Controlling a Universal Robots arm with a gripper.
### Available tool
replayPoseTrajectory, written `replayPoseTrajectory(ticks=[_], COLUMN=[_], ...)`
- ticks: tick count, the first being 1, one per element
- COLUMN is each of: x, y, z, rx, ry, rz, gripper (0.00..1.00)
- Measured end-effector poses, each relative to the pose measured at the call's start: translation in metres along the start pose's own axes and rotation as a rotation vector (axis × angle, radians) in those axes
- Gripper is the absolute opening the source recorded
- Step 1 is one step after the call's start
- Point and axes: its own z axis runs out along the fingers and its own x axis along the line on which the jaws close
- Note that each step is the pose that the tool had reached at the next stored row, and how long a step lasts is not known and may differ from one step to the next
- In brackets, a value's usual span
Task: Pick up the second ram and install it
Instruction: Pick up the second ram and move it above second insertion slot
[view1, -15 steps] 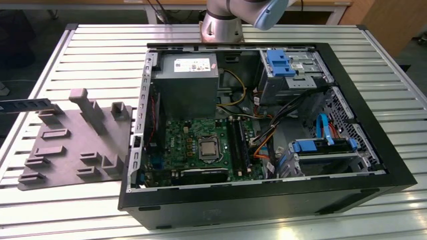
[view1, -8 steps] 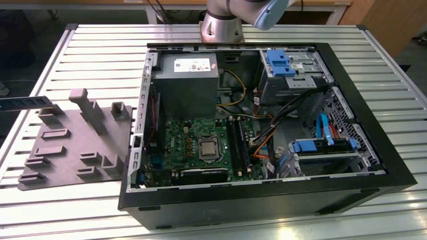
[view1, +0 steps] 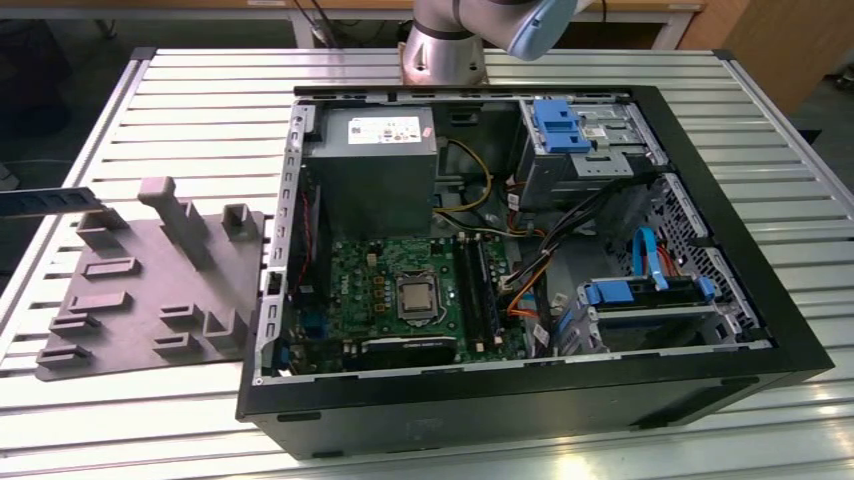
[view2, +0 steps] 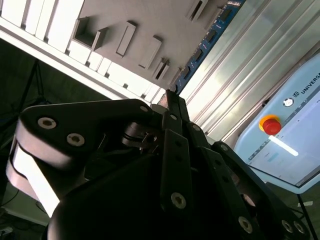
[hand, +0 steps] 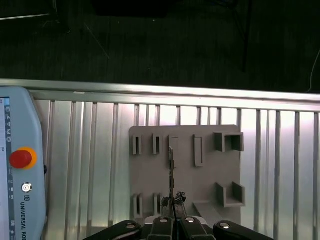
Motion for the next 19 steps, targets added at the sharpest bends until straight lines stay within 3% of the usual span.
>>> replayPoseTrajectory(ticks=[19], x=[0.0000], y=[-0.0041], z=[-0.0018], rx=[0.0001], ry=[-0.0006], rz=[0.000], gripper=[0.12])
